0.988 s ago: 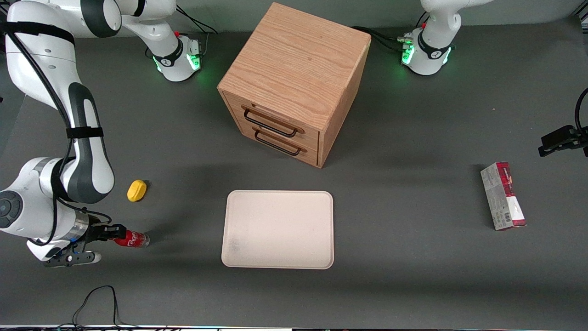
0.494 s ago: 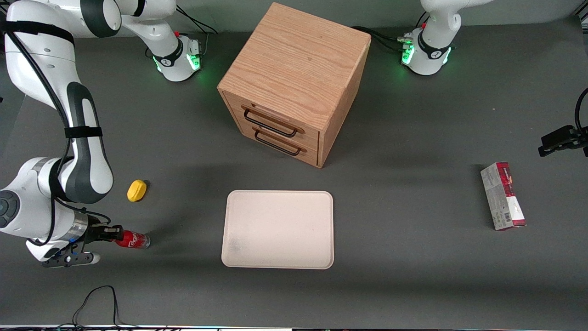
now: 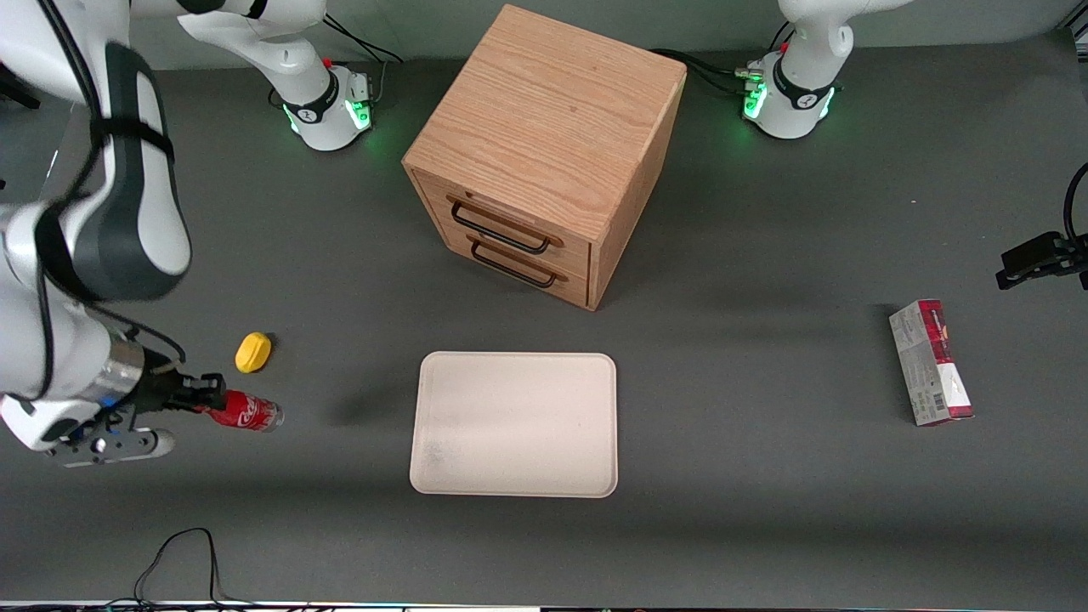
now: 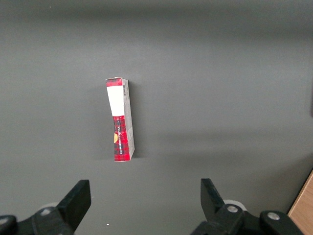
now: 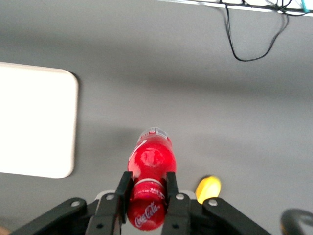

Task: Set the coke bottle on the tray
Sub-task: 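Lift the bottle and carry it over the cream tray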

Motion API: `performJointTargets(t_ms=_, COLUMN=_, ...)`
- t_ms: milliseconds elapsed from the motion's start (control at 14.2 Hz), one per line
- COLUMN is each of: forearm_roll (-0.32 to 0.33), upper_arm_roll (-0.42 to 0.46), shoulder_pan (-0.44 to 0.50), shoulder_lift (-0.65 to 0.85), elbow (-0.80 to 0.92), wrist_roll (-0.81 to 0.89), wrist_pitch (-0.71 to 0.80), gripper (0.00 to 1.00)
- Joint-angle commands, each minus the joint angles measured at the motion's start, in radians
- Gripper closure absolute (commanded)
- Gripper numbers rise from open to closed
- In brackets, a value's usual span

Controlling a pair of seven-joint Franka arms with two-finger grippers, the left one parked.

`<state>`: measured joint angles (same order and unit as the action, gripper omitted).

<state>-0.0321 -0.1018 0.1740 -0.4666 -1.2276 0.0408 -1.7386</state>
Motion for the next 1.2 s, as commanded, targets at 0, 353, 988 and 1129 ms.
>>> performJointTargets(t_ms=0, forearm_roll=0.046, upper_arm_roll=0.089, shoulder_pan=0.021, shoulder_lift=-0.003, elbow=0.106, wrist_roll=0.195, wrist_pitch=0.054, gripper=1.00)
performJointTargets(t_ms=353, forearm_roll=0.099, upper_arm_roll=0.218, shoulder_pan=0.058, shoulder_lift=-0.061, elbow=0.128, wrist_roll=0.422, wrist_pitch=-0.070, gripper=1.00)
performJointTargets(t_ms=988, forearm_roll=0.221, upper_arm_roll=0.261, shoulder_pan=0.099, shoulder_lift=-0.265, elbow=0.001, wrist_roll=0.531, wrist_pitch=-0.443, gripper=1.00)
performJointTargets(t_ms=1129, forearm_roll=0.238, upper_arm_roll=0.261, shoulder_pan=0.099, shoulder_lift=-0.268, elbow=-0.038, wrist_roll=0.531, wrist_pitch=-0.473, gripper=1.00)
